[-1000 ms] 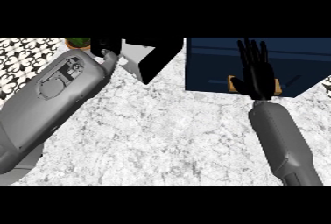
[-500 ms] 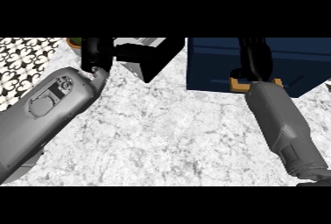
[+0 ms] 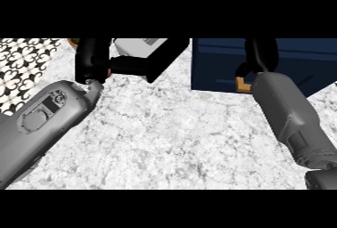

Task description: Pick up the can, place it into the drawer and close the drawer

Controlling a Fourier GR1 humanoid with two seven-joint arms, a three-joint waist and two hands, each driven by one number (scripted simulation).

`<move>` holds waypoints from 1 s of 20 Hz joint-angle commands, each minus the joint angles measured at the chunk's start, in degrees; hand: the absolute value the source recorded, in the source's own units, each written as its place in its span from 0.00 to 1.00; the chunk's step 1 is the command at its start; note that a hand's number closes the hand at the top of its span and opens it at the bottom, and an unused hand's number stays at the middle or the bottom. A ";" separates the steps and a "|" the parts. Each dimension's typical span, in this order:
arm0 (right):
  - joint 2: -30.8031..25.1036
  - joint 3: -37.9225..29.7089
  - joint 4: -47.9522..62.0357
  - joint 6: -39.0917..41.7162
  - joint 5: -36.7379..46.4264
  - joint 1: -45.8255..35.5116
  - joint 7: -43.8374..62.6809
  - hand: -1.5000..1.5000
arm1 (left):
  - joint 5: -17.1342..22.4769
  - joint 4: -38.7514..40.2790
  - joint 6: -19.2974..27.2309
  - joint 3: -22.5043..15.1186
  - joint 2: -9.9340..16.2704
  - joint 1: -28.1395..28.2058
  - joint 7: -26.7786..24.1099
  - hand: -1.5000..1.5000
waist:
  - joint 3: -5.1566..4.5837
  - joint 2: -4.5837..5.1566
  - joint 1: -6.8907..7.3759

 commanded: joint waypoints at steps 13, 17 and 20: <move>5.20 -14.17 -0.58 3.88 -16.91 -6.45 -14.60 0.00 | -2.06 -3.99 -0.02 -0.34 -0.12 7.10 -2.43 0.00 | 0.38 0.04 0.17; 5.77 -17.65 -0.97 6.17 -21.02 -6.98 -17.71 0.00 | 0.06 -6.83 -2.55 2.60 3.46 8.62 -1.17 0.00 | 0.24 -0.53 0.35; 6.40 -22.81 -1.99 10.20 -27.34 -8.09 -20.88 0.00 | -0.88 -5.74 -1.83 2.48 2.74 8.07 -1.32 0.00 | 0.35 -0.37 -0.59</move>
